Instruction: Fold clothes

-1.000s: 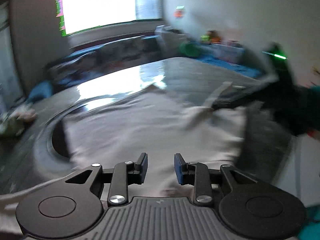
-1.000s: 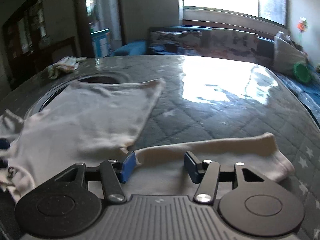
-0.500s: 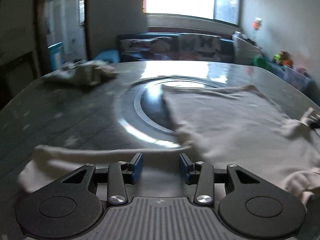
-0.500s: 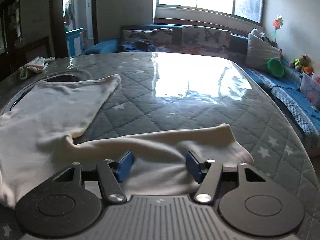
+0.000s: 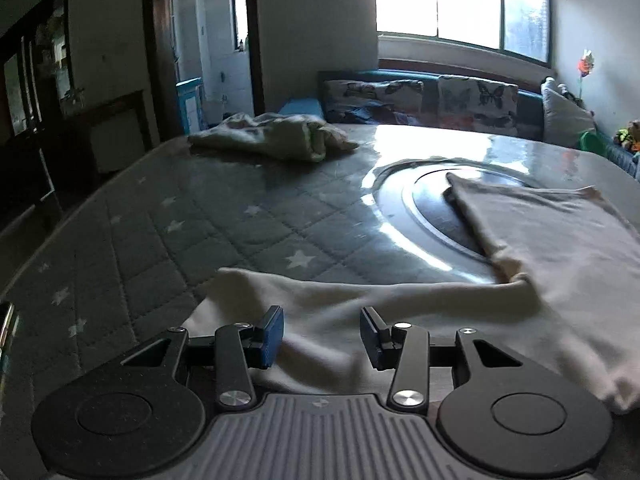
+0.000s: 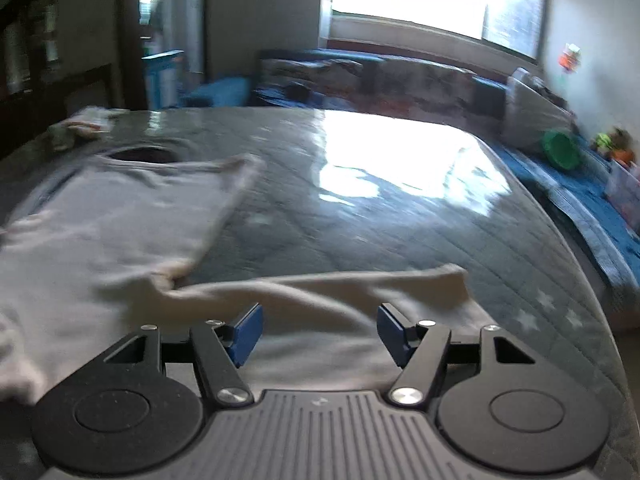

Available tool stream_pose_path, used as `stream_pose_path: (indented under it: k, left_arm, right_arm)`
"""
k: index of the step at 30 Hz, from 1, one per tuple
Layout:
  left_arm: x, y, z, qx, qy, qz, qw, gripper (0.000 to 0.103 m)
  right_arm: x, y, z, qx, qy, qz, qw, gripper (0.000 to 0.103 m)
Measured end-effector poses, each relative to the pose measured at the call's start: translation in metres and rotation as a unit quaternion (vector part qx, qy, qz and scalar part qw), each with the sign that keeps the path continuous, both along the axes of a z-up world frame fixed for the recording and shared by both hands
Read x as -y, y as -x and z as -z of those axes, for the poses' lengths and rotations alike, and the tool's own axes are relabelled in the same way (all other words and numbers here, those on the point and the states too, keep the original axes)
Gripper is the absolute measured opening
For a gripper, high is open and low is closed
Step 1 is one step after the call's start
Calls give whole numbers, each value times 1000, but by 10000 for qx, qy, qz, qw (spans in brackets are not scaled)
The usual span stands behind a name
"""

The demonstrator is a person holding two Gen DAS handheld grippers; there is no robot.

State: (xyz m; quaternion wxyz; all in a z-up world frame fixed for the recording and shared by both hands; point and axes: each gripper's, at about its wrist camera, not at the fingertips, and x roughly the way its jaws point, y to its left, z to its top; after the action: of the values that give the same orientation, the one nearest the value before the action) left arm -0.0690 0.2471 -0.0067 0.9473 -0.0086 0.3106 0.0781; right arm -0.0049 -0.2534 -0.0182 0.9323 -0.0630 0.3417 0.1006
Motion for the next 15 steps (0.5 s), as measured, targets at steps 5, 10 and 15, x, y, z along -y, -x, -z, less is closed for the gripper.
stream_pose_path:
  k: [5, 10, 15]
  left_arm:
    - [41, 11, -20, 240, 40, 570, 9981, 48]
    - [99, 18, -29, 370, 141, 1428, 9890, 57]
    - [148, 19, -9, 51, 21, 2081, 9781, 66]
  right_arm:
    - [-46, 23, -15, 83, -17, -1032, 9946, 65]
    - [-96, 37, -17, -6, 56, -1968, 9804, 65]
    - [-120, 47, -3, -167, 224, -2379, 9709, 65]
